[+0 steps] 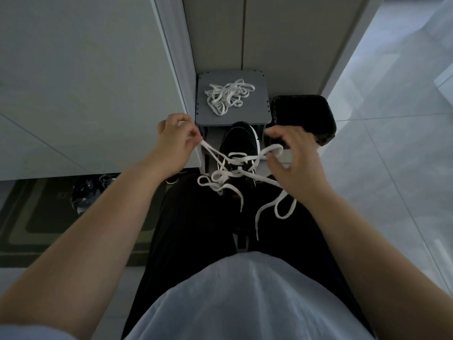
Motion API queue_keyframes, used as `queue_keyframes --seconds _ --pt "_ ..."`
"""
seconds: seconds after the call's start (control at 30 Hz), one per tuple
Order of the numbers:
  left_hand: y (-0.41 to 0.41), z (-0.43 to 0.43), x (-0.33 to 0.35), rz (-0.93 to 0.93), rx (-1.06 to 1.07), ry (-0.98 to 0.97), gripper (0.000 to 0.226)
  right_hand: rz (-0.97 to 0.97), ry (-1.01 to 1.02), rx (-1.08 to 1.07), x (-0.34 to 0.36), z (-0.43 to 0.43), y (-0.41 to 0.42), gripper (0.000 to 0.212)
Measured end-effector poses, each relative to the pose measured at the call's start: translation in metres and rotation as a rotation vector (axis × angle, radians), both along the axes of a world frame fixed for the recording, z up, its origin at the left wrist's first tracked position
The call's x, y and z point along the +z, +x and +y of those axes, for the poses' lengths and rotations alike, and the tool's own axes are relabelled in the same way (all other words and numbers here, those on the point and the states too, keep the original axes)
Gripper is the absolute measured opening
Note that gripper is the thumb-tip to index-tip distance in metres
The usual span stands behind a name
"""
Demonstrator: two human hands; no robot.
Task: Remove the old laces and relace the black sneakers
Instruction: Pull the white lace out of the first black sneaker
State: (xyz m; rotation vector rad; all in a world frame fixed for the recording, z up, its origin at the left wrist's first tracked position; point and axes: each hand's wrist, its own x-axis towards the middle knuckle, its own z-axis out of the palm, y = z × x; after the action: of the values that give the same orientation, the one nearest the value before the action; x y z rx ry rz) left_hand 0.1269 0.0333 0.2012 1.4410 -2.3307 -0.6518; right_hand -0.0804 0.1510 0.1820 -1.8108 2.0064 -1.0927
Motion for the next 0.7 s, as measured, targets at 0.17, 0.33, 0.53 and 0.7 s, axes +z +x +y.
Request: queue_keyframes --seconds 0.17,0.33,0.53,0.7 --pt "-0.017 0.021 -0.019 -0.157 -0.174 -0.116 0.014 0.244 0.206 0.079 -0.015 -0.011 0.018 0.017" --pt "-0.022 0.023 -0.038 -0.266 -0.184 -0.05 0.02 0.239 0.38 -0.007 -0.02 -0.015 0.013 0.017" --pt "0.004 0.005 -0.003 0.649 0.311 0.139 0.019 -0.661 -0.029 -0.258 0.024 -0.002 -0.013 0.014" --pt "0.014 0.008 0.026 1.208 0.559 0.311 0.024 -0.907 -0.171 -0.09 0.047 0.007 -0.019 0.019"
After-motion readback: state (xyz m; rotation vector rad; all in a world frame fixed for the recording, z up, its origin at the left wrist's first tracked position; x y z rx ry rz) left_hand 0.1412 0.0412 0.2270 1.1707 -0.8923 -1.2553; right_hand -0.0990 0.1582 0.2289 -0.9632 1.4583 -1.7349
